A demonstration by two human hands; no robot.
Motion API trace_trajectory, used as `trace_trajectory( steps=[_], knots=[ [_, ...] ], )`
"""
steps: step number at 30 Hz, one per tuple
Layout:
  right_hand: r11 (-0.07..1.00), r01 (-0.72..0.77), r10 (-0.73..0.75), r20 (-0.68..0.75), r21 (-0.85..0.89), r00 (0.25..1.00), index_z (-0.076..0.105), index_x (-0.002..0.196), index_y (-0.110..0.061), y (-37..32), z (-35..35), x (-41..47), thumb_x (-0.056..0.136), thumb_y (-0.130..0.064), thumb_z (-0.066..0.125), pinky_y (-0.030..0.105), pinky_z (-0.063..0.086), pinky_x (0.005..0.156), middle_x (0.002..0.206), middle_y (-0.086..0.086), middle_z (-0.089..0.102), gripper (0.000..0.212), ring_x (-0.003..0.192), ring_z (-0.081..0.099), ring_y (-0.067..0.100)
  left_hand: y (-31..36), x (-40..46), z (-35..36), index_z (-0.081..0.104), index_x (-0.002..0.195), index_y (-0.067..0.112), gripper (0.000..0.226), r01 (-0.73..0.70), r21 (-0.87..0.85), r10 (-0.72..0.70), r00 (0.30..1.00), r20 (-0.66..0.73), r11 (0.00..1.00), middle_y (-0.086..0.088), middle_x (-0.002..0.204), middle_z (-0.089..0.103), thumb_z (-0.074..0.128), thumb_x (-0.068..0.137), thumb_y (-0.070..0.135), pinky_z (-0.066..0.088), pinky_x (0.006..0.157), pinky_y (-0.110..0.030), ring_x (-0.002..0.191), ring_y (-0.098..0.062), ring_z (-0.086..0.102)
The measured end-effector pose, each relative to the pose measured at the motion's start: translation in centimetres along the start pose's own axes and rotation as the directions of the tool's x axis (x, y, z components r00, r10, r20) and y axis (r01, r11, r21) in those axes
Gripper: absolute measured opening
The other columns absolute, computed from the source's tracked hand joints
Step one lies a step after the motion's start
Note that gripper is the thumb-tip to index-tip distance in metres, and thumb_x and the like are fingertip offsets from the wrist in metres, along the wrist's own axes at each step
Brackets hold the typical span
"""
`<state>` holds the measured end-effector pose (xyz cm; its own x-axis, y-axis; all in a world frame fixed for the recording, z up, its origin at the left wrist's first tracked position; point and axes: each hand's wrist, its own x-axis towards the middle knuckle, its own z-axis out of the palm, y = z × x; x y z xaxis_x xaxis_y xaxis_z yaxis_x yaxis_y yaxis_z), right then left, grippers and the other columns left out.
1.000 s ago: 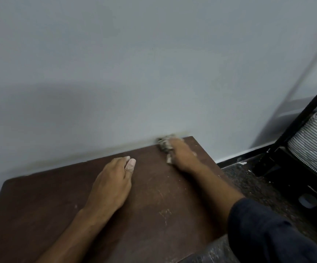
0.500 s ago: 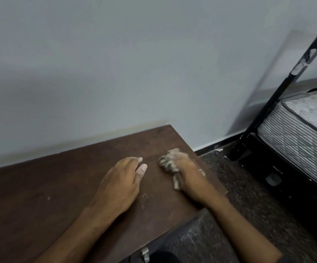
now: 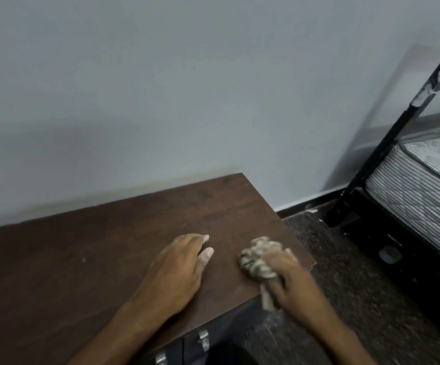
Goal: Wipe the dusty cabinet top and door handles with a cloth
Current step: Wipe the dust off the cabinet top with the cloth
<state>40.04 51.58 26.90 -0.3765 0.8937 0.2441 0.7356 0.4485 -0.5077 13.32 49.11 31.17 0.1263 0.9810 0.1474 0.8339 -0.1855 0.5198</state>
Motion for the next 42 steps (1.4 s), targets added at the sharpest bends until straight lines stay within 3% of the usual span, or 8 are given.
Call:
trace_trajectory(
  steps=[7, 12, 16, 22, 29, 32, 38, 42],
  knots=[
    [0.956, -0.202, 0.185, -0.097, -0.214, 0.978, 0.059, 0.131, 0.001, 1.3, 1.8, 6.8, 0.092, -0.025, 0.048, 0.043, 0.03, 0.114, 0.139, 0.024, 0.055, 0.048, 0.134, 0.049, 0.038, -5.4, -2.3, -2.9, 0.047, 0.143, 0.019, 0.047, 0.12, 0.094, -0.112, 0.99, -0.086, 0.988, 0.006, 0.145, 0.051, 0.038, 0.103, 0.043, 0.032, 0.112, -0.025, 0.134, -0.007, 0.042],
    [0.969, -0.057, 0.09, 0.129, -0.239, 0.988, 0.046, 0.144, -0.007, -1.0, 4.1, 15.6, 0.099, -0.02, 0.056, 0.043, 0.022, 0.118, 0.153, 0.017, 0.04, 0.048, 0.145, 0.032, 0.033, -8.0, -3.3, -5.2, 0.044, 0.145, 0.021, 0.047, 0.206, 0.124, -0.19, 0.973, -0.127, 0.971, 0.006, 0.146, 0.049, 0.043, 0.102, 0.04, 0.034, 0.114, -0.03, 0.135, -0.008, 0.041],
    [0.962, -0.157, 0.172, 0.053, -0.222, 0.984, 0.054, 0.132, -0.01, -4.9, 7.3, 21.1, 0.097, -0.026, 0.055, 0.044, 0.035, 0.107, 0.141, 0.017, 0.051, 0.039, 0.129, 0.044, 0.037, -10.6, -5.2, -7.7, 0.043, 0.147, 0.021, 0.048, 0.29, 0.128, -0.267, 0.948, -0.172, 0.948, 0.006, 0.147, 0.048, 0.046, 0.101, 0.037, 0.034, 0.113, -0.029, 0.135, -0.01, 0.041],
    [0.988, 0.139, -0.124, 0.204, -0.065, 0.971, 0.053, 0.136, -0.016, -22.0, 19.2, 20.7, 0.086, -0.02, 0.061, 0.042, 0.028, 0.116, 0.145, 0.012, 0.05, 0.051, 0.135, 0.042, 0.031, -13.8, -7.9, -11.1, 0.056, 0.137, 0.015, 0.038, 0.412, -0.039, -0.388, 0.816, -0.428, 0.91, -0.002, 0.139, 0.057, 0.053, 0.1, 0.023, 0.035, 0.108, -0.03, 0.129, -0.019, 0.049],
    [0.832, 0.548, -0.543, 0.324, 0.086, 0.774, 0.056, 0.133, -0.014, -37.4, 27.5, 15.3, 0.079, -0.022, 0.069, 0.045, 0.026, 0.115, 0.142, 0.013, 0.05, 0.056, 0.136, 0.04, 0.033, -20.1, -16.7, -14.1, 0.062, 0.127, 0.001, 0.031, 0.633, -0.187, -0.611, 0.559, -0.56, 0.751, -0.019, 0.131, 0.062, 0.048, 0.1, 0.007, 0.038, 0.106, -0.04, 0.123, -0.033, 0.054],
    [0.804, 0.565, -0.592, 0.332, 0.184, 0.735, 0.052, 0.139, -0.014, -36.9, 27.6, 15.7, 0.084, -0.016, 0.065, 0.044, 0.024, 0.118, 0.147, 0.013, 0.046, 0.056, 0.139, 0.038, 0.032, -21.0, -17.7, -14.2, 0.063, 0.128, 0.002, 0.031, 0.658, -0.203, -0.639, 0.534, -0.553, 0.726, -0.016, 0.131, 0.062, 0.048, 0.101, 0.008, 0.036, 0.105, -0.034, 0.125, -0.032, 0.054],
    [0.923, 0.372, -0.384, 0.284, 0.099, 0.878, 0.048, 0.143, -0.022, -31.8, 25.6, 21.1, 0.093, -0.017, 0.053, 0.045, 0.025, 0.119, 0.154, 0.005, 0.042, 0.05, 0.143, 0.034, 0.025, -19.7, -18.6, -13.7, 0.062, 0.13, 0.005, 0.033, 0.626, -0.261, -0.656, 0.558, -0.509, 0.735, -0.013, 0.133, 0.062, 0.048, 0.102, 0.013, 0.034, 0.099, -0.023, 0.124, -0.026, 0.055],
    [0.848, 0.499, -0.529, 0.334, 0.179, 0.78, 0.05, 0.143, -0.014, -32.8, 24.3, 18.1, 0.099, -0.02, 0.052, 0.043, 0.027, 0.117, 0.151, 0.012, 0.045, 0.044, 0.141, 0.037, 0.032, -18.8, -19.2, -13.0, 0.06, 0.133, 0.007, 0.035, 0.616, -0.302, -0.674, 0.558, -0.485, 0.727, -0.011, 0.135, 0.06, 0.046, 0.103, 0.018, 0.034, 0.097, -0.021, 0.124, -0.023, 0.054]
  ],
)
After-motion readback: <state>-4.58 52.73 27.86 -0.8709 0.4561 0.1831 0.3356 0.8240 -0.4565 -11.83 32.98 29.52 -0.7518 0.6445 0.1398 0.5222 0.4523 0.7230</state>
